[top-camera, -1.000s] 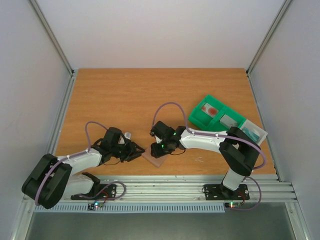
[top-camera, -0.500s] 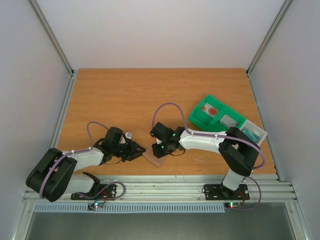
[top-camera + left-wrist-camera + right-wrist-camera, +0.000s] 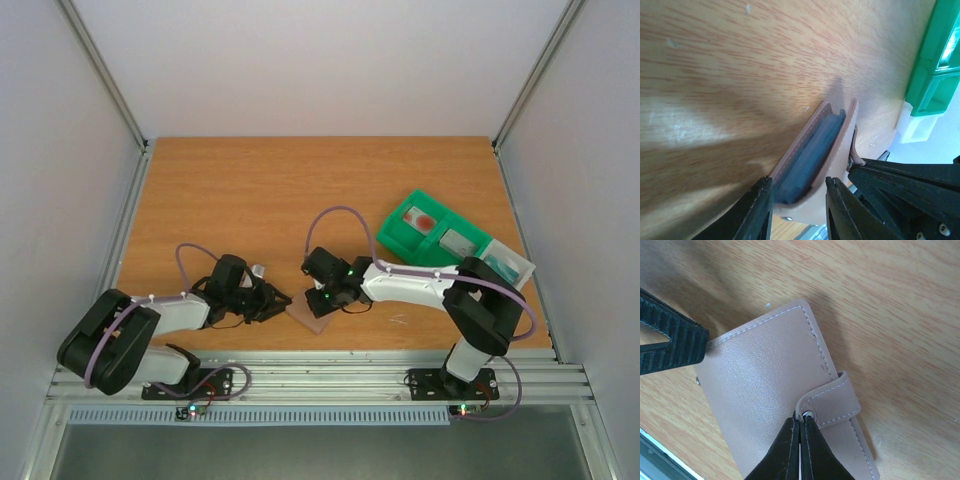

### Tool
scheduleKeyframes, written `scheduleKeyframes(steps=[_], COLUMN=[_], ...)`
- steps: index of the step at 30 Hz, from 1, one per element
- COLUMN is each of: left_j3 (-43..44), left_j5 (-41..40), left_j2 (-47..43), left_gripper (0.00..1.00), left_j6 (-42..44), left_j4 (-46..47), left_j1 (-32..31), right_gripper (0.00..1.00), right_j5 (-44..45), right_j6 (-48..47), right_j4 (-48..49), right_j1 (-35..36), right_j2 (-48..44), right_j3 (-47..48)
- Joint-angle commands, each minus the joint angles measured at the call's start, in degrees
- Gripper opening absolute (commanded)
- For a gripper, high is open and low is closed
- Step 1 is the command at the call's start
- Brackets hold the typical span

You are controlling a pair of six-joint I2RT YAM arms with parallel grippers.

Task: Take the credit cards out of the card holder

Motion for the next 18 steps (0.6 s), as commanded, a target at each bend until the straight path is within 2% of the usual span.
scheduleKeyframes(steps=[1, 13, 16, 18], left_j3=[-0.5, -0.3, -0.8, -0.8], left_j5=[-0.2, 0.5, 1.3, 1.4], left_j2=[1.7, 3.5, 1.7, -0.3], left_gripper=[0.31, 0.31, 0.35, 0.42], left_j6=[-0.1, -1.0, -2.1, -2.4], left_j4=[3.5, 6.3, 7.5, 7.4], left_j1=[-0.3, -0.3, -0.3, -0.5], right_gripper=[0.01, 0.01, 0.01, 0.01], right_j5=[2.9, 4.6, 4.5, 3.9], right_j6=[1.1, 6.3, 9.0, 11.1], right_j4=[-1.7, -0.2, 0.3, 1.0], right_j1=[0.3, 0.3, 0.3, 0.2], right_j2=[-1.3, -6.9, -7.9, -8.3], right_j3=[-2.0, -4.9, -5.3, -5.7])
